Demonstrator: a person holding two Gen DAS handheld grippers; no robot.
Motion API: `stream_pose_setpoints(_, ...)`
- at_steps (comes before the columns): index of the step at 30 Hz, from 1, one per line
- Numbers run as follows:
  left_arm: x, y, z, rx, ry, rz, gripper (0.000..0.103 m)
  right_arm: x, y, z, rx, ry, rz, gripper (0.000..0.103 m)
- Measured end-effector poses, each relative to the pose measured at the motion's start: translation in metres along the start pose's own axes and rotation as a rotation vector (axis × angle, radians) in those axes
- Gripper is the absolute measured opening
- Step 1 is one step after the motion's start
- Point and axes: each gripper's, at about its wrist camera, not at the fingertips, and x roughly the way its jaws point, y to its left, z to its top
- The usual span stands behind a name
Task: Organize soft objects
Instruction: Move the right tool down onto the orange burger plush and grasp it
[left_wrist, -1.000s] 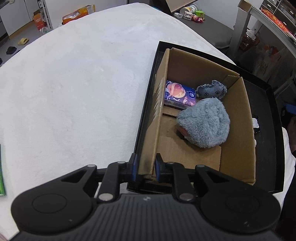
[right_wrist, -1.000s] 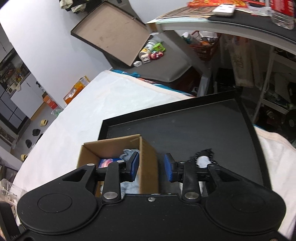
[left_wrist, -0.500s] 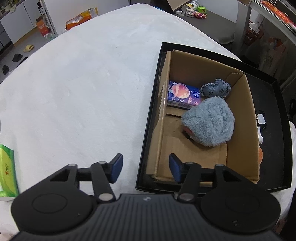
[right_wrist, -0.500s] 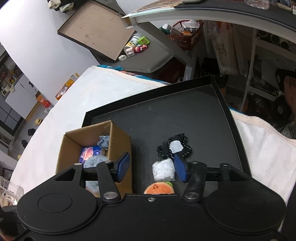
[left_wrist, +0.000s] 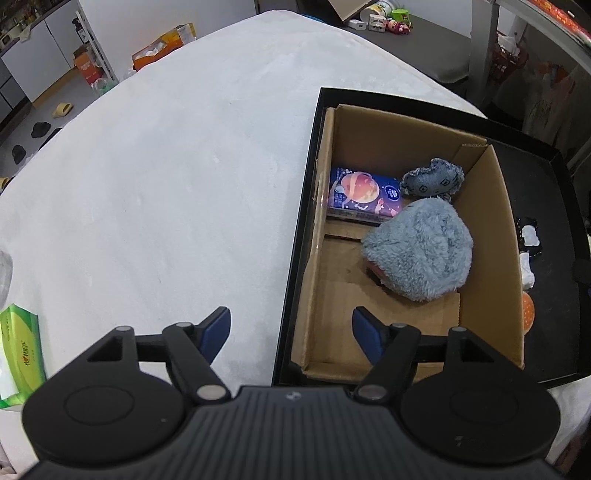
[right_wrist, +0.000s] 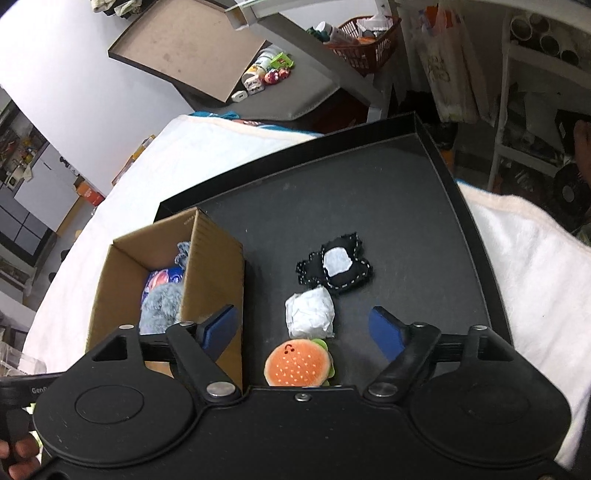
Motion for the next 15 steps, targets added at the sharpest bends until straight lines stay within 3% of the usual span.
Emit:
stream_pose_setpoints(6,0.003,-0.008,-0.001,0.022,0.008,0.016,0.071,0.013,-0.005,-0.01,-0.021,0.019,0.015,0.086)
stream_pose_setpoints(15,0.009,-0.022,-0.001,0.047,0.02,0.034,0.071,0.034,-0.009,-0.029,-0.069,0.063,0.017,0.088)
